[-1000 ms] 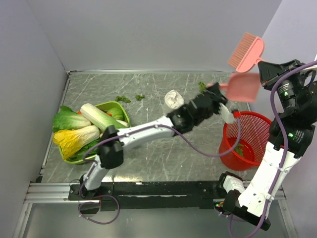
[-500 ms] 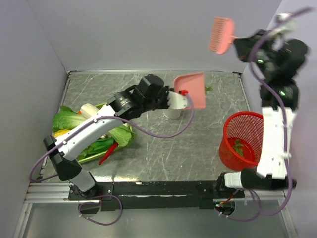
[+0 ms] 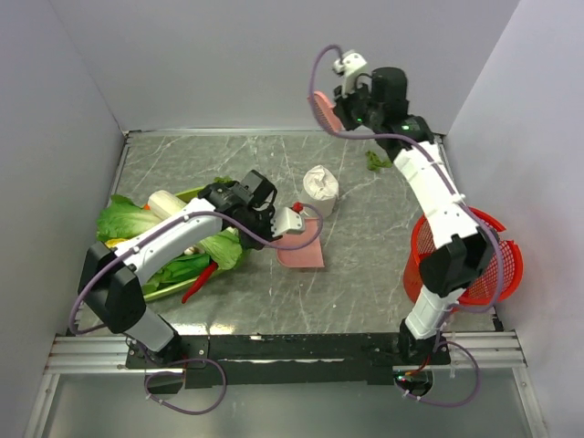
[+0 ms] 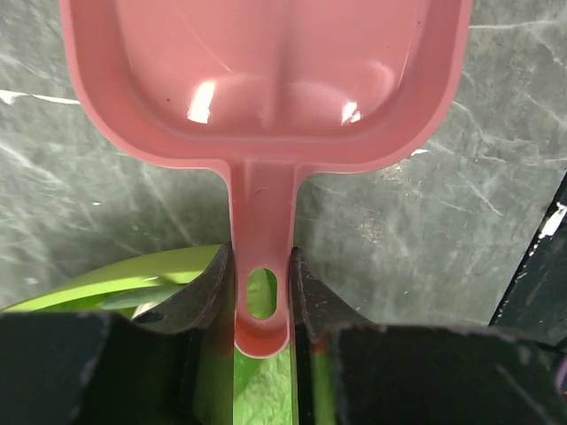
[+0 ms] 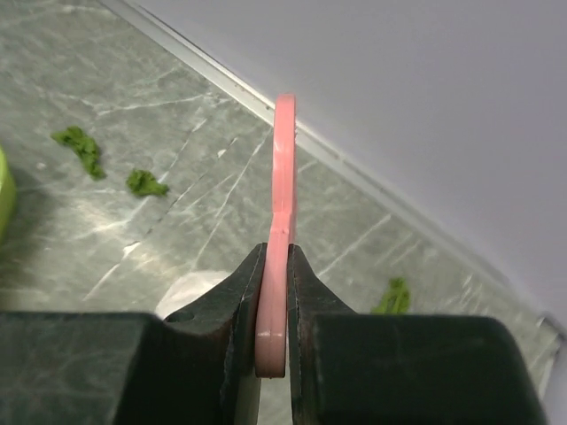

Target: Sweep away the paper scraps from the table

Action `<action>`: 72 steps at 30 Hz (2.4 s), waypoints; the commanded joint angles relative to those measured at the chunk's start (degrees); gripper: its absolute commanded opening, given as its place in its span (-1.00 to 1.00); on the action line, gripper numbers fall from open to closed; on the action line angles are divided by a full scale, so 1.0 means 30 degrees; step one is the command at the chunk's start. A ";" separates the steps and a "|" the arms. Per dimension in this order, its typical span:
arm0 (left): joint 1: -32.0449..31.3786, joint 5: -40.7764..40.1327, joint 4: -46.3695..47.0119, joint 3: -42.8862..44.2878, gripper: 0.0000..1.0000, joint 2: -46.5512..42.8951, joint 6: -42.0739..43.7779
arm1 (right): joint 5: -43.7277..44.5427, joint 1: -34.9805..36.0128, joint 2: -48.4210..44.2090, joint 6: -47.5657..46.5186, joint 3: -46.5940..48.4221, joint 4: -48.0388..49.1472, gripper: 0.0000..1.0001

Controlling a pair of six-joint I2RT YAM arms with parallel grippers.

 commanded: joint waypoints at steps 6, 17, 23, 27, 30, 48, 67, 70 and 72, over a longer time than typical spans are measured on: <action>0.1670 0.1799 -0.1533 -0.2053 -0.98 0.1398 0.3503 | -0.2018 0.3063 0.4174 -0.8166 0.1426 0.6860 -1.00; 0.1440 0.0216 -0.0276 -0.6098 -0.98 -0.0740 0.5206 | -0.6322 0.4591 0.9448 -1.3999 0.1424 1.1582 -1.00; 0.1263 0.0213 0.1013 -0.6248 -0.98 -0.2438 0.6169 | -0.8931 0.4591 1.0856 -1.5561 0.1394 1.2812 -1.00; 0.1671 -0.0459 0.0112 -0.6804 -0.98 -0.3843 0.7079 | -0.9051 0.4620 1.1734 -1.3427 0.2853 1.3166 -1.00; 0.2141 0.0181 -0.0829 -0.6747 -0.98 -0.5449 0.7958 | -0.9225 0.4766 1.1766 -1.2397 0.2338 1.3895 -1.00; 0.1586 0.3640 -0.3114 -0.4902 -0.98 -0.7717 0.6878 | -1.2682 0.5176 1.1967 -2.0391 0.1620 0.8548 -1.00; 0.0531 0.3467 -0.3235 -0.5602 -0.98 -0.8915 0.5792 | -0.8913 0.6318 1.2878 -2.7221 0.2331 0.3383 -1.00; 0.0531 0.3291 -0.2767 -0.5954 -0.98 -0.9003 0.5938 | -0.8001 0.6319 1.2850 -2.6694 0.2713 0.2650 -1.00; 0.0531 0.3174 -0.2065 -0.6333 -0.98 -0.9091 0.6171 | -0.7617 0.6290 1.2441 -2.6693 0.2422 0.2415 -1.00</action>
